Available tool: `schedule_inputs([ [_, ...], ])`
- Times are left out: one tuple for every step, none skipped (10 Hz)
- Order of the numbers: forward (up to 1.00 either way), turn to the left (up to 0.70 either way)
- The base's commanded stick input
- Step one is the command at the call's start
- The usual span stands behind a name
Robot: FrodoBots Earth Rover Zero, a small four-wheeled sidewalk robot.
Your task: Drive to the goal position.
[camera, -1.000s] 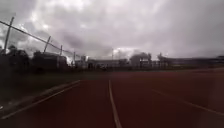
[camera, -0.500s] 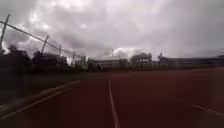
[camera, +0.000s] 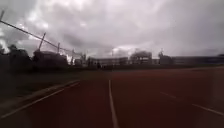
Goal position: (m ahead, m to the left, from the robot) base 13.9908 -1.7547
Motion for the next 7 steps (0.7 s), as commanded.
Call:
schedule_inputs([
  [0.50, 0.00],
  [0.50, 0.00],
  [0.50, 0.00],
  [0.50, 0.00],
  [0.50, 0.00],
  [0.50, 0.00],
  [0.50, 0.00],
])
